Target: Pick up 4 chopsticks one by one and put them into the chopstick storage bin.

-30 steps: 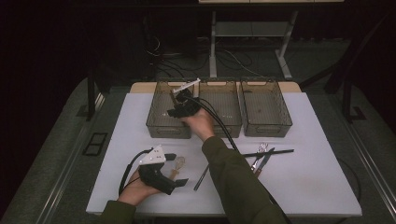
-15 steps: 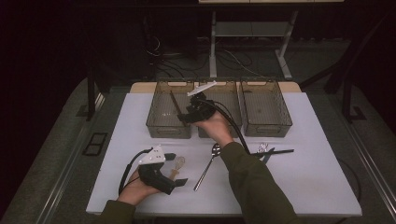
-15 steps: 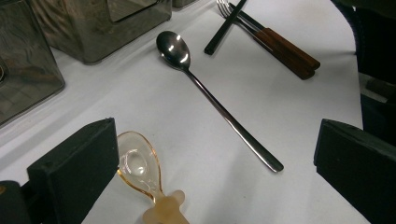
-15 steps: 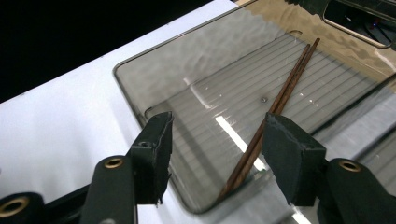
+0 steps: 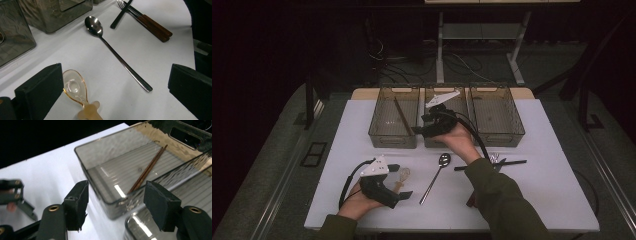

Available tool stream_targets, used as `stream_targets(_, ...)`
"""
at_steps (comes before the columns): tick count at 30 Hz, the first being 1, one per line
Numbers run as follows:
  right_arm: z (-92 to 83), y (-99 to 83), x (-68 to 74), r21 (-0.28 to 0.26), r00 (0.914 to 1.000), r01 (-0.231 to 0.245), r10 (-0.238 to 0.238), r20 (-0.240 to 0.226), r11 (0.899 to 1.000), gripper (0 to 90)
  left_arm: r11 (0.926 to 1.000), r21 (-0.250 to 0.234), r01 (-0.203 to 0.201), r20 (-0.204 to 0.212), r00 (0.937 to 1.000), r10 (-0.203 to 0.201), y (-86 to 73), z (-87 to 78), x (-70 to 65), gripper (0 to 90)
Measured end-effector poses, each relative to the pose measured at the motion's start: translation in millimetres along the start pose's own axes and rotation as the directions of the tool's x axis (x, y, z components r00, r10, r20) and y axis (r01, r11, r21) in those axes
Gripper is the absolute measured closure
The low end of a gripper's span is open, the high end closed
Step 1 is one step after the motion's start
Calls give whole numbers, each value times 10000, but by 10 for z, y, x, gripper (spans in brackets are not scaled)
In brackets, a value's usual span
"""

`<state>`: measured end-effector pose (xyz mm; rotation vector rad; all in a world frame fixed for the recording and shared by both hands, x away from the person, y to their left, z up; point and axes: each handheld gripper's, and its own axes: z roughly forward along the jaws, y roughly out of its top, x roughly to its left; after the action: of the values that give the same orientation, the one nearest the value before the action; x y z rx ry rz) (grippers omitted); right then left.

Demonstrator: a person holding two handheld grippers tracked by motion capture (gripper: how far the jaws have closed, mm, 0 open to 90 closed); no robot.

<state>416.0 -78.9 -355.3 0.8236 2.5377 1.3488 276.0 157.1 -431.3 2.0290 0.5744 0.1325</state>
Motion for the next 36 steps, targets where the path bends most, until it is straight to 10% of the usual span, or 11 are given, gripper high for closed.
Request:
stream_targets(20,-662,-575,35,-134,9975,484,-490,-503,9987,358,10000,63,-60,-159,9999,61,-1,5,12,0)
stream_targets(36,-1117,-1223,-253,772,9998,161,-153,-110,9969,386,10000,69,-19,-214,9998,21,-13,7,-3,0)
